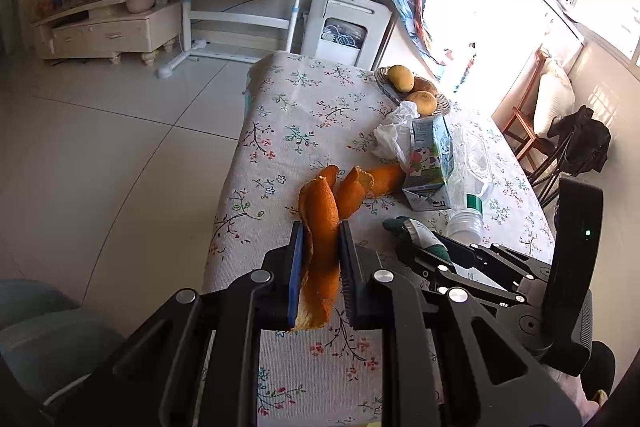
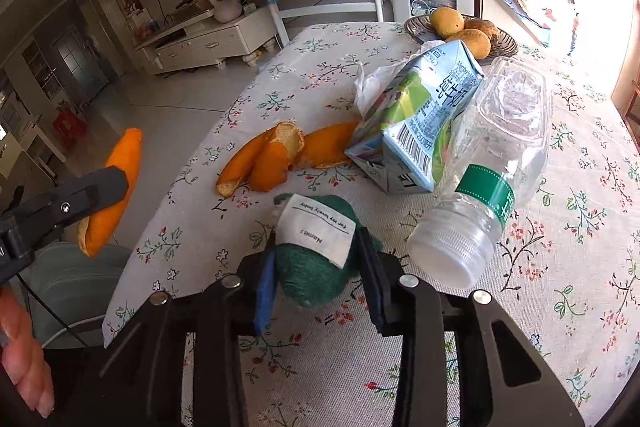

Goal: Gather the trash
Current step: 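Carry the peel and green pouch over the yellow basin and open both tools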

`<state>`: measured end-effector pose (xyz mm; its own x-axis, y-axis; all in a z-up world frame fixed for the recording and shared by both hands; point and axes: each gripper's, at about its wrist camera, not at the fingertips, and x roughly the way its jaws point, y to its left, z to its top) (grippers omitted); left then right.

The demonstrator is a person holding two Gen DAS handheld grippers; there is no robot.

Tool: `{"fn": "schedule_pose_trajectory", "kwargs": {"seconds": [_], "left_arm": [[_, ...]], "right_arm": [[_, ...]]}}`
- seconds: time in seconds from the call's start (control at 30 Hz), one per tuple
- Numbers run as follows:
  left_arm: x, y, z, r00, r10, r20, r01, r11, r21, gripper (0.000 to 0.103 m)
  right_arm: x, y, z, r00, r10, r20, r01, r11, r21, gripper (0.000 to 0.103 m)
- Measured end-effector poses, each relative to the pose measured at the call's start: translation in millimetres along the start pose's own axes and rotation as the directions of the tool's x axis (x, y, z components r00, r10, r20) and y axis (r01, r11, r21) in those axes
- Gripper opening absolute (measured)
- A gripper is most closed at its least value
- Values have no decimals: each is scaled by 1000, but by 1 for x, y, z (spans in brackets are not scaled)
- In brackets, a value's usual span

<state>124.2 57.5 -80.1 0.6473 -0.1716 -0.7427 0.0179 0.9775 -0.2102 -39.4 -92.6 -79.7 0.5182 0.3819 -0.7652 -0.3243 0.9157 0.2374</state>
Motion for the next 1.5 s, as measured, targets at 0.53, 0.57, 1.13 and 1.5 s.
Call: {"fn": "schedule_pose_trajectory", "kwargs": {"seconds": [0.53, 0.57, 1.13, 1.5], "left_arm": [[-17, -44, -26, 998, -50, 34, 45, 991, 125, 16], [-20, -46, -30, 998, -49, 39, 43, 990, 131, 16], [-45, -54, -113, 997, -70, -31, 73, 991, 112, 16], [-65, -58, -149, 996, -74, -41, 79, 989, 125, 16]], "right_arm": [[-67, 0, -28, 995, 81, 63, -75, 993, -89, 35], [-71, 0, -34, 994, 88, 61, -82, 993, -89, 35], [-89, 31, -160, 974, 141, -179, -171, 971, -166, 36], [-76, 37, -192, 949, 125, -289, -174, 973, -153, 43]]}}
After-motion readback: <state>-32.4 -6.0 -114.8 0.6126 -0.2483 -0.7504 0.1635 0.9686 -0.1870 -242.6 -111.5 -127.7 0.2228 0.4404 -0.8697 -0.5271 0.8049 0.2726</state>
